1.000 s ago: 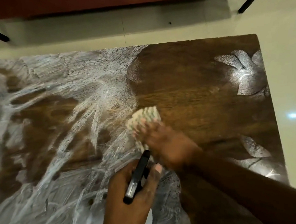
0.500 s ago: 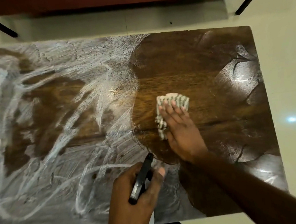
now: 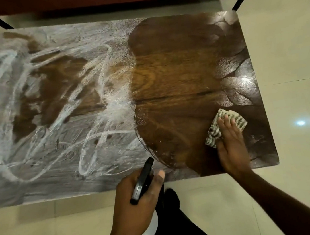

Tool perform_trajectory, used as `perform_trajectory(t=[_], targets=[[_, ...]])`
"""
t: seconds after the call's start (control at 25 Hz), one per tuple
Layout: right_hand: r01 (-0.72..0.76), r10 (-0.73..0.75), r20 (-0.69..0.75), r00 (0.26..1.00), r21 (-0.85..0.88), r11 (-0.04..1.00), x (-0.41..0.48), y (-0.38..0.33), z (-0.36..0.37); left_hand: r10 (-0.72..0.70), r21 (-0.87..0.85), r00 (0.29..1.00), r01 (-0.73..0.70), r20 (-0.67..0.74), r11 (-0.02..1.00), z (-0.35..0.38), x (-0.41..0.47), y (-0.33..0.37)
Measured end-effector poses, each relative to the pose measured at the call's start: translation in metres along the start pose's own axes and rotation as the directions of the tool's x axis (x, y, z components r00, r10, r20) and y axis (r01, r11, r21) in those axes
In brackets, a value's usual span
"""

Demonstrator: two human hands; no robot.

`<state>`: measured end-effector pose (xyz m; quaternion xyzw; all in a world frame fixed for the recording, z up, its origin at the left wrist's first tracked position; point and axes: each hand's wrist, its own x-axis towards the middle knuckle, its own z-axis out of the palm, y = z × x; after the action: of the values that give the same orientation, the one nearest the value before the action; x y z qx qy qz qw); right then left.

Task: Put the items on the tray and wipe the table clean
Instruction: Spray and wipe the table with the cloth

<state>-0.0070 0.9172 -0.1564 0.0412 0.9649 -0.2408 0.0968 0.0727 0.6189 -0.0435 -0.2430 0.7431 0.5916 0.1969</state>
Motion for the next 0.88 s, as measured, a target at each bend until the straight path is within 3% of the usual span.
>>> perform_trajectory(t=[0.08,0.16,0.2,0.28,0.36,0.4,0.48,0.6,0.68,0.72,0.8,0.84,0.88], targets=[[-0.095,0.098,-0.033,0.995,0.068,0.993,-0.019,-0.053,0.037,-0.01,-0.026,1.0,0.01,0.005,1.0,0.001,-0.01,-0.01],[0.105,-0.107,0.097,0.99,0.031,0.994,-0.043,-0.096,0.073,-0.027,-0.029,1.0,0.027,-0.002,0.999,-0.001,-0.018,-0.019],[0.266,-0.261,0.206,0.943,0.006,0.964,-0.057,-0.109,0.086,-0.023,-0.015,1.0,0.023,-0.01,1.0,-0.002,-0.021,-0.022],[0.553,-0.505,0.395,0.767,-0.008,0.833,-0.081,-0.108,0.093,-0.006,-0.004,1.0,0.006,-0.021,1.0,-0.006,-0.027,-0.028],[0.716,-0.625,0.452,0.637,-0.045,0.697,-0.088,-0.074,0.076,0.006,0.0,1.0,-0.006,-0.026,1.0,-0.011,-0.032,-0.033],[0.725,-0.626,0.456,0.633,-0.065,0.686,-0.088,-0.051,0.063,0.009,0.012,1.0,-0.008,-0.03,1.0,-0.013,-0.034,-0.037],[0.609,-0.537,0.371,0.758,-0.105,0.786,-0.089,-0.001,0.033,0.012,0.033,0.999,-0.01,-0.049,0.999,-0.018,-0.037,-0.039],[0.224,-0.222,0.078,0.972,-0.022,0.974,-0.092,0.027,0.012,0.031,0.007,0.997,-0.031,-0.073,0.999,-0.019,-0.04,-0.043],[-0.05,0.057,-0.082,0.995,0.079,0.996,-0.097,-0.011,0.042,0.021,0.003,0.996,-0.021,-0.083,1.0,-0.023,-0.039,-0.046],[-0.115,0.126,-0.11,0.986,0.101,0.988,-0.1,-0.041,0.061,0.004,-0.004,0.996,-0.005,-0.088,1.0,-0.026,-0.039,-0.048],[-0.019,0.022,-0.04,0.999,0.082,0.996,-0.11,-0.105,0.099,-0.03,-0.031,0.995,0.027,-0.092,0.999,-0.032,-0.039,-0.053],[0.12,-0.124,0.062,0.99,0.058,0.991,-0.114,-0.133,0.115,-0.033,-0.034,0.995,0.029,-0.096,0.999,-0.035,-0.04,-0.055],[0.301,-0.302,0.187,0.935,0.036,0.953,-0.116,-0.155,0.128,-0.03,-0.033,0.994,0.027,-0.101,0.999,-0.039,-0.04,-0.056]])
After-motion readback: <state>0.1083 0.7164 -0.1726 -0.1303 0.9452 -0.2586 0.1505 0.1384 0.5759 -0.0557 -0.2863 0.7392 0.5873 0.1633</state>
